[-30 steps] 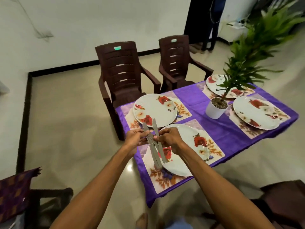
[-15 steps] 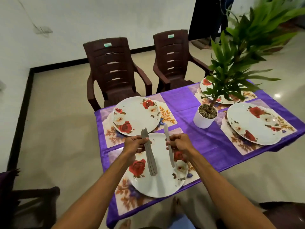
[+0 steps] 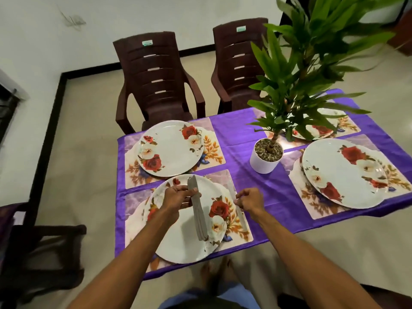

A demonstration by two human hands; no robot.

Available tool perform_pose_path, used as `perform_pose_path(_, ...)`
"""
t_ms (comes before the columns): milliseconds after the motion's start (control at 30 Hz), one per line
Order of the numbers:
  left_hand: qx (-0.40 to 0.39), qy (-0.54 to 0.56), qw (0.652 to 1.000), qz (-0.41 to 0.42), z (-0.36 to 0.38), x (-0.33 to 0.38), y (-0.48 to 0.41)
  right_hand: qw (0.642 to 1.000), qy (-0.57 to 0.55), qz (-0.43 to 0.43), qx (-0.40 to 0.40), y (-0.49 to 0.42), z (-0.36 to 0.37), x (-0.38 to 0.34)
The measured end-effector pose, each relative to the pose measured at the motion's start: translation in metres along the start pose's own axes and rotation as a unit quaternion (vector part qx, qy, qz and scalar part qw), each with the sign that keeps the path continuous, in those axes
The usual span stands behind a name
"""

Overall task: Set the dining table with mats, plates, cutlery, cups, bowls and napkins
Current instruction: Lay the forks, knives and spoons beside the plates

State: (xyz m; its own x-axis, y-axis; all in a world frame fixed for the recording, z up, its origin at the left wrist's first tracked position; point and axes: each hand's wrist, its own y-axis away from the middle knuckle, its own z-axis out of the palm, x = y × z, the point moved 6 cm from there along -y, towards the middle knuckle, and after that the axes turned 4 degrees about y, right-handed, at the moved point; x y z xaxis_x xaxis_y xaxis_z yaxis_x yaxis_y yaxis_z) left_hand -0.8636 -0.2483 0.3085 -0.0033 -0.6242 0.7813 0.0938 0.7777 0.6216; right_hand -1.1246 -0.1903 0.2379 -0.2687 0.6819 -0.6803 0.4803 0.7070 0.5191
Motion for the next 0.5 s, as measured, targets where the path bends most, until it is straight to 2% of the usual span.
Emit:
perform_pose_path(200,0.006,0.002,1.0,0.008,0.004,-0.005,-0.001,0.995,0.094,-0.029,0.006,-0.014,0.02,0.02)
perform_pose_path(500,0.006,-0.007,1.0,-0.016,0.005,-0.021,-0.009,0.982,0.145,-0.112,0.04,-0.005,0.031,0.008)
